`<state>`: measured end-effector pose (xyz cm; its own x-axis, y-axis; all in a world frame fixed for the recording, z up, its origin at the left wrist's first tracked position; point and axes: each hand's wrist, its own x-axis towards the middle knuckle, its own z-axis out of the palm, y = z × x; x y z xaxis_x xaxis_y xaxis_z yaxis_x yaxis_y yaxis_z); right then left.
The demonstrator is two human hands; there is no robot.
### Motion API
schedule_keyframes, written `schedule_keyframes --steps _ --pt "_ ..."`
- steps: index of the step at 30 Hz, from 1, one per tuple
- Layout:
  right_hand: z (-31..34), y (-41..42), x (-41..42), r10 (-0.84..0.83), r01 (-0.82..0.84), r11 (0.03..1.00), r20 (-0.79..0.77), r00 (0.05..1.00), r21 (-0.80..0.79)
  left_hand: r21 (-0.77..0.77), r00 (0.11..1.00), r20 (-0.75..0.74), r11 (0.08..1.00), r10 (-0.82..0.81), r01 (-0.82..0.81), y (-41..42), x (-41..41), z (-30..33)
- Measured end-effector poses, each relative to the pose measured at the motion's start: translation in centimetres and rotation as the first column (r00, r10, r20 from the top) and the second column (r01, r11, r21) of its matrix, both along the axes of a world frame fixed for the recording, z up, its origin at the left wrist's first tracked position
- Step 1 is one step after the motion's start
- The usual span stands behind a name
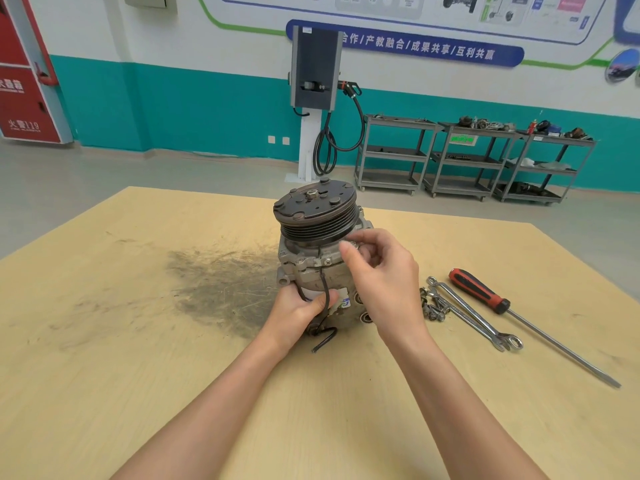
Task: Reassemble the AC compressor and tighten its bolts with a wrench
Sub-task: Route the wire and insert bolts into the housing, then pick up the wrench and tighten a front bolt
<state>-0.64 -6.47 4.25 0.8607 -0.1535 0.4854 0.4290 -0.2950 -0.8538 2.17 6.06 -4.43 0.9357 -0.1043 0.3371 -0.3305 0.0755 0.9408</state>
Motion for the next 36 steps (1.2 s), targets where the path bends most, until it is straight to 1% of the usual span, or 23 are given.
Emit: schedule_keyframes --steps 4,9,11,16,24,28,30,32,33,34,35,36 --pt "0.1 0.1 0.0 -0.011 0.011 1.0 0.01 1.0 -0.013 -0.01 1.0 -0.009 1.0 0.009 -0.009 0.0 -0.1 0.1" --pt "-0.1 0.6 0.3 -0.07 0.07 0.998 0.01 0.997 0.0 -0.012 1.0 -0.011 1.0 0.016 -0.016 0.0 -0.1 0.2" --pt "-0.2 0.6 0.1 -0.058 0.058 0.998 0.019 0.998 0.005 -0.011 1.0 -0.017 1.0 0.02 -0.02 -0.1 -0.1 0.2" --pt "-0.1 0.4 0.0 -0.043 0.045 0.997 0.028 0.999 -0.068 -0.011 1.0 -0.025 1.0 0.015 -0.015 0.0 -0.2 0.3" --pt "-0.2 1.0 0.5 -0.112 0.113 0.993 0.027 0.993 -0.035 -0.022 1.0 -0.013 1.0 0.02 -0.02 -0.1 -0.3 0.4" --pt "-0.1 1.0 0.4 -0.105 0.107 0.993 0.042 0.994 -0.046 -0.017 1.0 -0.005 1.0 0.025 -0.025 0.0 -0.3 0.4" --pt "0.0 0.8 0.1 -0.064 0.068 0.995 0.05 0.997 -0.072 -0.017 1.0 -0.01 1.0 0.015 -0.015 0.0 -0.2 0.3" --pt "0.1 -0.2 -0.7 0.037 -0.032 0.997 0.087 0.995 -0.065 -0.022 1.0 -0.021 1.0 0.011 -0.012 0.0 -0.1 0.2" --pt "0.2 -1.3 -1.1 0.069 -0.06 0.995 0.135 0.988 -0.075 -0.025 1.0 -0.03 1.0 0.011 -0.011 0.0 0.0 0.1" --pt "0.3 -2.7 -1.3 0.069 -0.049 0.993 0.188 0.98 -0.107 -0.027 0.999 -0.039 1.0 0.011 -0.012 0.1 0.0 0.0" --pt "0.4 -4.5 -1.3 0.034 0.0 0.989 0.224 0.974 -0.149 -0.027 0.999 -0.048 1.0 0.01 -0.011 0.1 0.0 -0.1" --pt "0.5 -6.6 -1.1 -0.029 0.071 0.98 0.224 0.974 -0.184 -0.028 0.998 -0.055 1.0 0.006 -0.008 0.1 0.1 -0.2"
